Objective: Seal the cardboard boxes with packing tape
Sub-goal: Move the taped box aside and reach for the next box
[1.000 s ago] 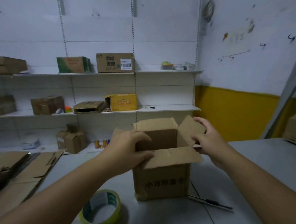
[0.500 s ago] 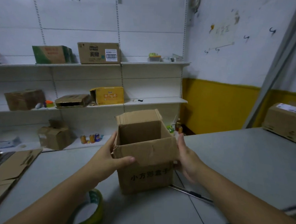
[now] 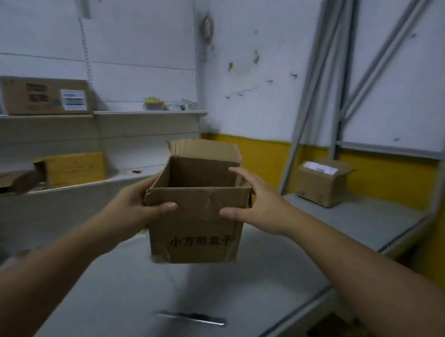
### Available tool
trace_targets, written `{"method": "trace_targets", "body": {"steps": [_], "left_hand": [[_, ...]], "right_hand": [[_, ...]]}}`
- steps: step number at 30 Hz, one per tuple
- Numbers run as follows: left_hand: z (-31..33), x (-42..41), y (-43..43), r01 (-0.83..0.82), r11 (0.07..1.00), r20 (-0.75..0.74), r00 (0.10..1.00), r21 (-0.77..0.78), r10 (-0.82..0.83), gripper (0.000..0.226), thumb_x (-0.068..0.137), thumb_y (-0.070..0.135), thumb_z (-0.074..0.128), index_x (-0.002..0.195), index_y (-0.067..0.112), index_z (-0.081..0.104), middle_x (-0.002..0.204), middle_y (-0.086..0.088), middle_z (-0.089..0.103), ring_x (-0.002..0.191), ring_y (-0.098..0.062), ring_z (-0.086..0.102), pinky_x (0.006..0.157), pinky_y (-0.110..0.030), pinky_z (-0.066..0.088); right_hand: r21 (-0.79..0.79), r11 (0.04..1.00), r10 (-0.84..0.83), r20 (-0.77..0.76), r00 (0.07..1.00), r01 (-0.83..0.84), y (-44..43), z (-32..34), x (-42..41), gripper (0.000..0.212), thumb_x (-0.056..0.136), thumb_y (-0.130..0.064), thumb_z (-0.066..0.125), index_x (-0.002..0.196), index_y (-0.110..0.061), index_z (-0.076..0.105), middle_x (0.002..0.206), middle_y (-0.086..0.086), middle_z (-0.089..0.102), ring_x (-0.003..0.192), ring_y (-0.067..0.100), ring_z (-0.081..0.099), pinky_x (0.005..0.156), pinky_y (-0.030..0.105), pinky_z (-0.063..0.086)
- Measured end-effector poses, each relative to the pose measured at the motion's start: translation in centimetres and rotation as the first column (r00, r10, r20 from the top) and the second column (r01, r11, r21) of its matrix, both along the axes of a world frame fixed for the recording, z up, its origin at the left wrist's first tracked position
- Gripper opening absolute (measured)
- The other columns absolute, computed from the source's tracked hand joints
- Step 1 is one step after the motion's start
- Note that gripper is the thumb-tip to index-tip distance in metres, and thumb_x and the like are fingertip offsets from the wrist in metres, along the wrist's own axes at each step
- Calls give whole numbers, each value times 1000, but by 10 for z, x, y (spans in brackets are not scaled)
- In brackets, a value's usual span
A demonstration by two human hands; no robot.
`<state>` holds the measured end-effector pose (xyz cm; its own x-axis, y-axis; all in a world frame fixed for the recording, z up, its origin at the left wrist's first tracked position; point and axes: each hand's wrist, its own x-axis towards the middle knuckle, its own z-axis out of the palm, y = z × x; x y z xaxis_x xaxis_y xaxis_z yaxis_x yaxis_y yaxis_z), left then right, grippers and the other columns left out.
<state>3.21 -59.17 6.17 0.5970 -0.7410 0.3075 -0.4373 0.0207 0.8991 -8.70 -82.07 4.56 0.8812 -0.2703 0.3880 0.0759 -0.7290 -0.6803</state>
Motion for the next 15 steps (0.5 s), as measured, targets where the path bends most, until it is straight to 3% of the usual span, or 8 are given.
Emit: {"method": "trace_targets", "body": {"steps": [3, 7, 10, 12, 15], "left_hand": [[-15, -24, -86, 67, 998, -7, 998, -20, -67, 59, 59, 33, 73, 113, 47, 52, 104, 4, 67, 95, -17, 64, 70, -29, 56], [-45, -73, -215, 121, 986, -69, 989, -118, -130, 46, 77, 23, 68, 117, 39, 50, 104, 11, 60, 90, -4, 57, 64, -18, 50], [-75, -102, -307, 96, 987, -162, 980, -131, -117, 28, 85, 31, 65, 111, 31, 57, 97, 16, 62, 90, -1, 58, 68, -18, 46], [-93, -111, -357, 166, 982, -233, 955, -93, -184, 29, 87, 36, 62, 115, 36, 52, 105, 14, 62, 93, -3, 58, 77, -23, 48], [-103, -101, -414, 253, 966, -238, 937, -47, -257, 34, 89, 34, 59, 121, 33, 47, 111, 13, 60, 95, 1, 56, 72, -15, 47]], "right_hand": [[17, 991, -136, 36, 990, 135, -59, -11, -58, 64, 63, -64, 74, 116, -46, 43, 124, -10, 49, 111, 12, 56, 91, 45, 51], [-117, 884, -449, 60, 891, 453, -135, -25, -133, 40, 79, -50, 68, 107, -40, 41, 100, -13, 59, 85, 4, 62, 73, 37, 56], [-162, 769, -624, 25, 781, 619, -188, -37, -157, 32, 81, -48, 67, 98, -35, 43, 92, -13, 57, 83, 6, 60, 72, 37, 55], [-124, 725, -686, -33, 727, 678, -222, -53, -158, 27, 83, -41, 67, 92, -31, 43, 89, -11, 57, 82, 6, 58, 75, 38, 54], [-115, 655, -754, -46, 655, 746, -267, -73, -152, 28, 83, -41, 66, 83, -29, 41, 86, -7, 57, 78, 9, 57, 74, 40, 53]]}}
